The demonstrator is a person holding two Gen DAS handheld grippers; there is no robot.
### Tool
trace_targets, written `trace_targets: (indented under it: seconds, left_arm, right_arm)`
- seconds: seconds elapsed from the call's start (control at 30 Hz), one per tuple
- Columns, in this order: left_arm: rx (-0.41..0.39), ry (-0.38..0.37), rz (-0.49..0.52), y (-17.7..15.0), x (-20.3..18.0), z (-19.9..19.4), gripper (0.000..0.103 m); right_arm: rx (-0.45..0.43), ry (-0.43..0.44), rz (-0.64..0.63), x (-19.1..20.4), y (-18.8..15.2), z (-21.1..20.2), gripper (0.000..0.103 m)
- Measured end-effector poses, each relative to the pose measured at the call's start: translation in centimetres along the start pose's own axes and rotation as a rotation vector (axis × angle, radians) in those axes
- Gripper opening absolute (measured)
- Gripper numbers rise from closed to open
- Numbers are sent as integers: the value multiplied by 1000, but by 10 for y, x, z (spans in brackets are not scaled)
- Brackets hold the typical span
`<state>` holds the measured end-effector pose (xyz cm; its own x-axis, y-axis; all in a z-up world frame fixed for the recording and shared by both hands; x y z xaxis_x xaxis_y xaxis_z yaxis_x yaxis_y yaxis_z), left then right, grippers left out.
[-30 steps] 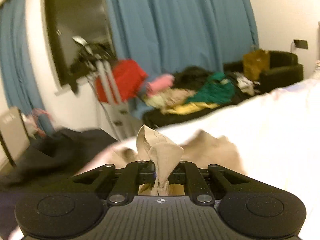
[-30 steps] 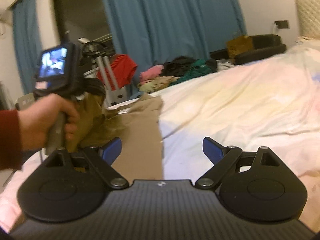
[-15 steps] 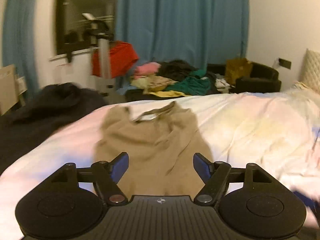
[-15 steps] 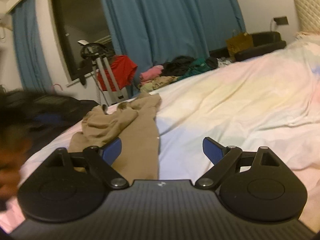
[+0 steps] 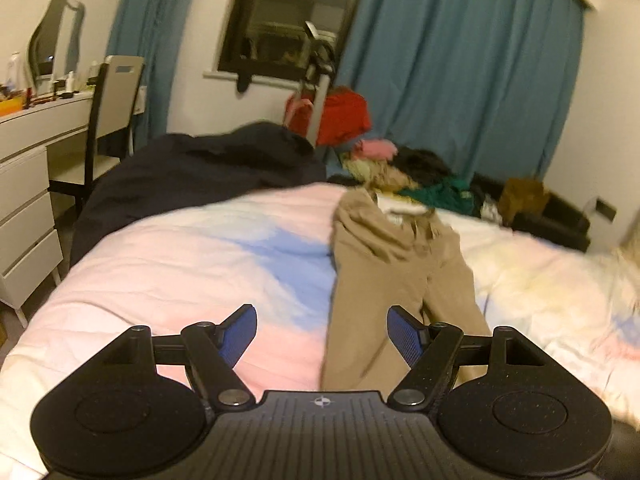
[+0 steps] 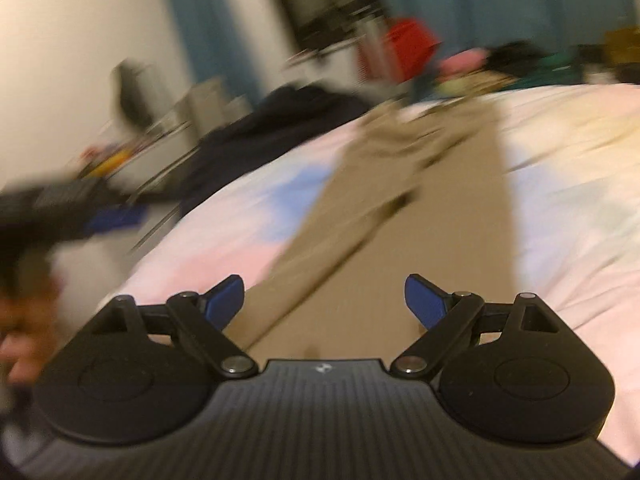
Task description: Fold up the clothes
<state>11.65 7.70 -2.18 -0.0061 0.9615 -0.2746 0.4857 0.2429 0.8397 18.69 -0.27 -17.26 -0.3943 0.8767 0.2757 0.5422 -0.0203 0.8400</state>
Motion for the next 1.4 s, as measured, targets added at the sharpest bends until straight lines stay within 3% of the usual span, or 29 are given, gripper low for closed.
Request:
trace_targets:
  seconds: [0.1, 0.17, 0.2, 0.33, 0.43, 0.5, 0.57, 0.63, 0.9, 1.0, 1.17, 1.33, 1.4]
  left_arm:
    - [-31, -3, -50, 9, 19, -10, 76]
    - [-37, 3, -89, 12, 37, -14, 76]
    - [-39, 7, -108, 13, 45, -16, 76]
    - [-56, 22, -176, 18, 69, -19, 76]
    - [-60, 46, -199, 19, 79, -18, 76]
    - [-55, 51, -208, 18, 82, -18, 76]
    - [-49, 53, -204, 18, 80, -16, 76]
    - [-46, 56, -185, 17, 77, -14, 76]
    - [-36, 19, -112, 10, 51, -13, 76]
    - [-3, -24, -55, 1, 31, -10, 76]
    - [141, -133, -1, -31, -5, 4, 76]
    - [365, -138, -52, -77, -11, 29, 73]
    - [447, -128, -85, -94, -8, 38, 71]
  right_arm:
    - [44, 84, -72, 50, -12, 9, 88]
    - [74, 140, -120, 83, -21, 15, 75]
    - [89, 168, -144, 99, -25, 18, 75]
    - [133, 205, -146, 120, -32, 44, 75]
    - [202, 168, -159, 121, -41, 70, 58]
    - [250, 140, -170, 119, -50, 80, 40]
    - [265, 108, -185, 116, -54, 82, 13]
    - [237, 88, -186, 113, -54, 69, 5]
    - [63, -5, -70, 77, -22, -29, 4]
    - [66, -64, -16, 54, -33, -63, 4]
    - [181, -85, 104, 21, -63, -85, 6]
    - [197, -106, 240, -15, -54, -90, 7]
    - [195, -120, 299, -31, -46, -92, 14]
Point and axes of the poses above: each gripper's, at about its wrist camera, not at the fingertips, and z roughly the way its jaws point, x to its left, y to its top, the point moved 9 cm from there along z, roughly the way its jaws point, and after that the axes turned 4 degrees about -z, right-handed, at the moved point
